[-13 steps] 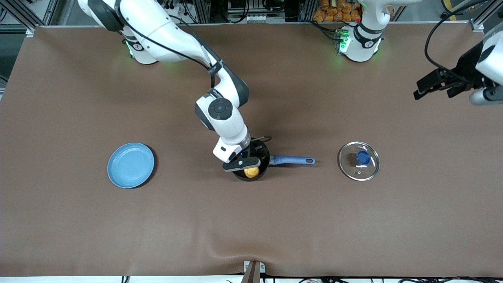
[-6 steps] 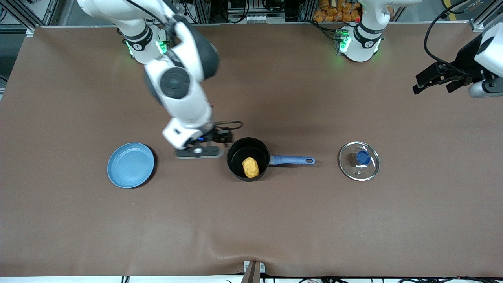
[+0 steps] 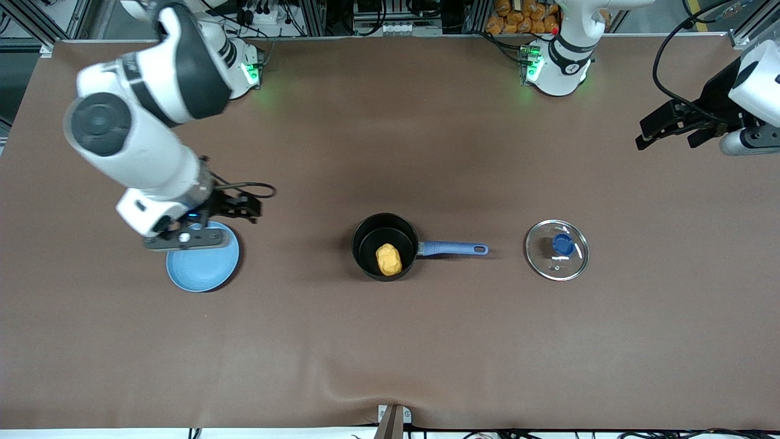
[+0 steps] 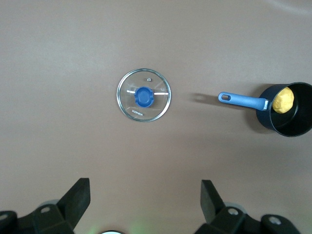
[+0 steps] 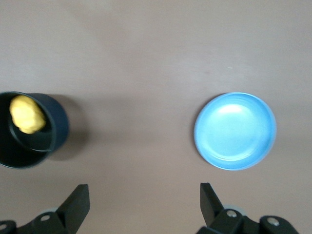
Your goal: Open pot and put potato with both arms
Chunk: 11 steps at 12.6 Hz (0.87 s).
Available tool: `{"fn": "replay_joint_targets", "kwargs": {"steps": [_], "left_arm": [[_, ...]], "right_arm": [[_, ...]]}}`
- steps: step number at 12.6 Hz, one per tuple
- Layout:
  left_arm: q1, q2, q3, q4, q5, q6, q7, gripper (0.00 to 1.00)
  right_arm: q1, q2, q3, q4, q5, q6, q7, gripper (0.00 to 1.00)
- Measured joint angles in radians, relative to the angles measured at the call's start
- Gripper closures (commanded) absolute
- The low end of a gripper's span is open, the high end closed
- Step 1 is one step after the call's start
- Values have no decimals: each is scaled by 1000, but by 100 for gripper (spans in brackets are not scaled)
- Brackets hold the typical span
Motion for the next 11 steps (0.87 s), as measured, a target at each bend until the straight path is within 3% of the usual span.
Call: {"fn": "replay_joint_targets", "kwargs": {"steps": [5,11], "left_arm": [[2,0,5,16,0,-1,0,0],[4,0,12,20,20,-11,0,0]], "right_arm": [[-156,-119,1,-71,6,-93,-144,0],[-305,-174,1,-81,24,-135,-247,0]]}}
